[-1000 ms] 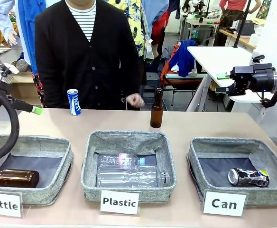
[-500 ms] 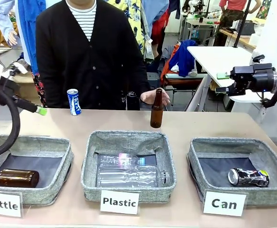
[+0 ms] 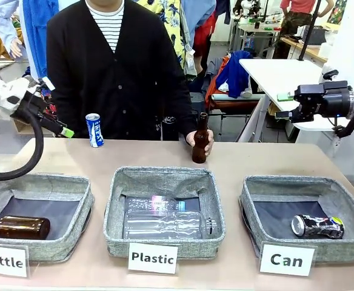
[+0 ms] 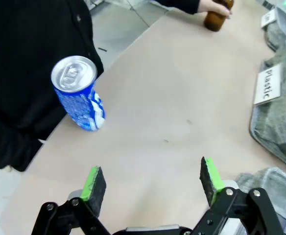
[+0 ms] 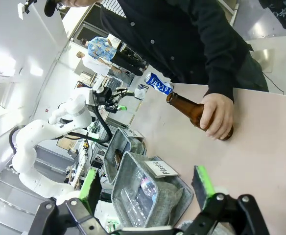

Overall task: Sort the can waste into the basket.
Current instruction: Pick up the can waste from the table and place it in the right Fabric basket.

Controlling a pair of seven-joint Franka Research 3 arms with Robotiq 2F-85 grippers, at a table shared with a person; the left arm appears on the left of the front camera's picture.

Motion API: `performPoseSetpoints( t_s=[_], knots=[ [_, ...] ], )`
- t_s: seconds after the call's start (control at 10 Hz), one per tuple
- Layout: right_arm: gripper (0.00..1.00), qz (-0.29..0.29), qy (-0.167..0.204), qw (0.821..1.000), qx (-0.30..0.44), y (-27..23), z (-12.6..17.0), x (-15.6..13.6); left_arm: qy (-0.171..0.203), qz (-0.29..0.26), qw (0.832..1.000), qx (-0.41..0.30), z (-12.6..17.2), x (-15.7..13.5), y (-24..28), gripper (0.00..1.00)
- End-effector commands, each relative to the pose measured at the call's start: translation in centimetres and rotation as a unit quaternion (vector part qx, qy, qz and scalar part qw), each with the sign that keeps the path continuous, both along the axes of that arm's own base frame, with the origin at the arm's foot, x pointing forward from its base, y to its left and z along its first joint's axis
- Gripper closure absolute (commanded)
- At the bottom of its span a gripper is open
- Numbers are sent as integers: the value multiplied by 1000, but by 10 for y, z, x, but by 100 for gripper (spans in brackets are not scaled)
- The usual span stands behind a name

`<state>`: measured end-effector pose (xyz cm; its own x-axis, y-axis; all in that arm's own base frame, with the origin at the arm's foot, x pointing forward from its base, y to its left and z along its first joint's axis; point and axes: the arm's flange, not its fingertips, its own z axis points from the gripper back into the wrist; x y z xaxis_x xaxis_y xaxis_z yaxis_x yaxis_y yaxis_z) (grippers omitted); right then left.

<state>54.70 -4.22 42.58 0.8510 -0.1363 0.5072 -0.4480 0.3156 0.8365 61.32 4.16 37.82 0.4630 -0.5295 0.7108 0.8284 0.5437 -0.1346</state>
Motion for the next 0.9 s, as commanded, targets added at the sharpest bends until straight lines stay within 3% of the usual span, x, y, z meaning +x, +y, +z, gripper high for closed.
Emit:
performPoseSetpoints(
  t_s=[0.0, 0.3, 0.4, 0.6, 0.8],
  knots=[
    [0, 3, 0, 1000, 0, 0, 4, 1, -34, -18, 999, 1, -16, 36, -2, 0],
    [0, 3, 0, 1000, 0, 0, 4, 1, -57, -47, 997, -22, -46, 80, 8, 0],
    [0, 3, 0, 1000, 0, 0, 4, 1, -70, -46, 996, -30, -52, 86, 11, 0],
    [0, 3, 0, 1000, 0, 0, 4, 1, -103, -98, 988, -66, -65, 93, 8, 0],
    [0, 3, 0, 1000, 0, 0, 4, 1, -96, -114, 986, -70, -75, 104, 5, 0]
  ],
)
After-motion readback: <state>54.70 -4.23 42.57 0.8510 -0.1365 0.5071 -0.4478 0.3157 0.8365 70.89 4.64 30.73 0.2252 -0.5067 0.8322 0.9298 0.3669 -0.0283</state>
